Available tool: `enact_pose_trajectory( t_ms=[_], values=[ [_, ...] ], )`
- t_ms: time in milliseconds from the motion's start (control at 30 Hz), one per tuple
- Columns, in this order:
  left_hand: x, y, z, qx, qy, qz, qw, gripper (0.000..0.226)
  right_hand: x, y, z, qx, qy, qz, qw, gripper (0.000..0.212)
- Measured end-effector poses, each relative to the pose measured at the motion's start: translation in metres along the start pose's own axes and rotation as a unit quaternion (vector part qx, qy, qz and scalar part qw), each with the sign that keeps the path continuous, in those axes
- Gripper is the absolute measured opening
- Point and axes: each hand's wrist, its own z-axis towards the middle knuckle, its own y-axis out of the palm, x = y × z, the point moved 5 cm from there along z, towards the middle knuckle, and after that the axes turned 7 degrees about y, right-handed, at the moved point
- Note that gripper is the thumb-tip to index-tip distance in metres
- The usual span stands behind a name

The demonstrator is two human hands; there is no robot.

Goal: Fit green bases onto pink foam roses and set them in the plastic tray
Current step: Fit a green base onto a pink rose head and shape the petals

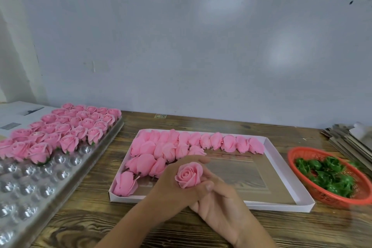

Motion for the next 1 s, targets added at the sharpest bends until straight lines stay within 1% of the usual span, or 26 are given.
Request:
enact_pose_trajectory(
  t_ms=[67,100,200,300,333,433,567,633,733,800,900,1000],
  values=[
    [0.004,0.000,0.000,0.010,0.010,-0.003,1.000,0.024,0.003,0.002,0.000,0.004,0.013,0.004,1.000,0.052],
    [0.005,0.000,-0.001,0.020,0.007,-0.012,1.000,0.020,0.005,0.002,0.000,0.008,0.023,0.006,1.000,0.051],
    [0.004,-0.001,-0.002,0.062,-0.021,-0.044,0.997,0.027,0.009,-0.001,0.000,0.015,0.027,0.016,0.999,0.049],
    [0.001,-0.003,-0.001,0.135,-0.058,-0.054,0.988,0.018,0.009,0.000,0.001,0.018,0.014,0.012,1.000,0.060],
    [-0.001,-0.004,-0.001,0.146,-0.065,-0.052,0.986,0.016,0.009,0.001,0.001,0.025,0.008,0.004,1.000,0.061],
    [-0.002,-0.003,-0.001,0.134,-0.070,-0.069,0.986,0.021,0.010,0.000,0.003,0.050,-0.003,-0.024,0.998,0.048],
    [0.001,-0.001,-0.004,0.085,-0.058,-0.091,0.990,0.041,0.013,0.002,0.000,0.053,0.029,-0.003,0.998,0.053],
    [0.004,0.001,-0.005,0.065,-0.055,-0.073,0.994,0.038,0.013,0.002,-0.001,0.057,0.054,-0.003,0.997,0.050],
    [0.003,0.002,-0.006,0.053,-0.060,-0.059,0.995,0.031,0.019,0.001,-0.002,0.072,0.100,-0.015,0.992,0.041],
    [0.002,0.001,-0.007,0.057,-0.061,-0.066,0.994,0.031,0.021,0.002,0.000,0.081,0.102,-0.016,0.991,0.040],
    [-0.002,-0.002,-0.007,0.098,-0.079,-0.094,0.988,0.035,0.020,0.002,0.002,0.097,0.065,-0.014,0.993,0.040],
    [-0.003,-0.004,-0.008,0.121,-0.082,-0.088,0.985,0.038,0.018,0.004,0.003,0.094,0.032,-0.034,0.994,0.049]
  ],
)
